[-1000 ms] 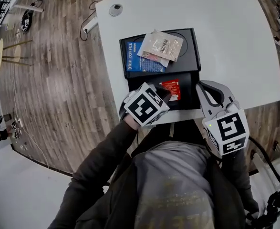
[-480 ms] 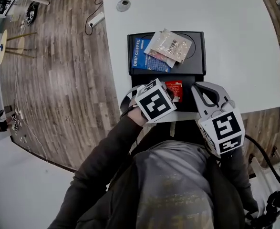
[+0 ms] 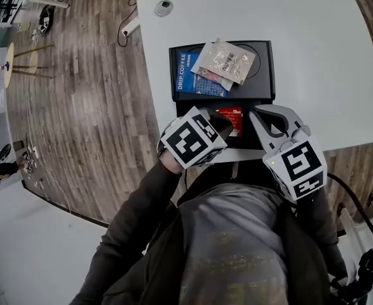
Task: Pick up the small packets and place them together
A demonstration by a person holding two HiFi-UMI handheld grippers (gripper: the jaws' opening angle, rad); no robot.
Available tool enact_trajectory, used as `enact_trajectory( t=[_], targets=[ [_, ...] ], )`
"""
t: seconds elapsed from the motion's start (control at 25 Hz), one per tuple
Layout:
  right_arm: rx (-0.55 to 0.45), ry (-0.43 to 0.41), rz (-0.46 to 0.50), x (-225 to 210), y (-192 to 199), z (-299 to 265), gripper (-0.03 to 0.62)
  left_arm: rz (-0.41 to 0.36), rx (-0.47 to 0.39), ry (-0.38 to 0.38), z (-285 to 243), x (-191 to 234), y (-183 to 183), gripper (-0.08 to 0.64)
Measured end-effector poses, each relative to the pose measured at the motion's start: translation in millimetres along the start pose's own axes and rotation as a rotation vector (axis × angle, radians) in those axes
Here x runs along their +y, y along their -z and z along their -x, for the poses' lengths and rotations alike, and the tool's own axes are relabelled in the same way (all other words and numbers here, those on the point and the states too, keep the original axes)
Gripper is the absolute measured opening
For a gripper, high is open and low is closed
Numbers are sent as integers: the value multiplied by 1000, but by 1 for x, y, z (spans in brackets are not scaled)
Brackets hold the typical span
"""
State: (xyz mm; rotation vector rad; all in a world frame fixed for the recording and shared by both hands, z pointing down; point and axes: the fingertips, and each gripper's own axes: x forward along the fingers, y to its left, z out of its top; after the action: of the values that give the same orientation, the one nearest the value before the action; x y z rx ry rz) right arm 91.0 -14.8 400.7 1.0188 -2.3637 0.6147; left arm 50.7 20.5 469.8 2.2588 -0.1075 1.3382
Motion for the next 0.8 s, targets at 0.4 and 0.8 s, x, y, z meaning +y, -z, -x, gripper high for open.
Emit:
enact_trajectory(
  t=[0.4,0.8],
  targets=[
    [280,-107,184,51,27,-40,130,204,-488,-71,79,-15,-6,0],
    [596,8,387,48,66,-67,201,221,-562,-76,93,-20,28,2]
  ],
)
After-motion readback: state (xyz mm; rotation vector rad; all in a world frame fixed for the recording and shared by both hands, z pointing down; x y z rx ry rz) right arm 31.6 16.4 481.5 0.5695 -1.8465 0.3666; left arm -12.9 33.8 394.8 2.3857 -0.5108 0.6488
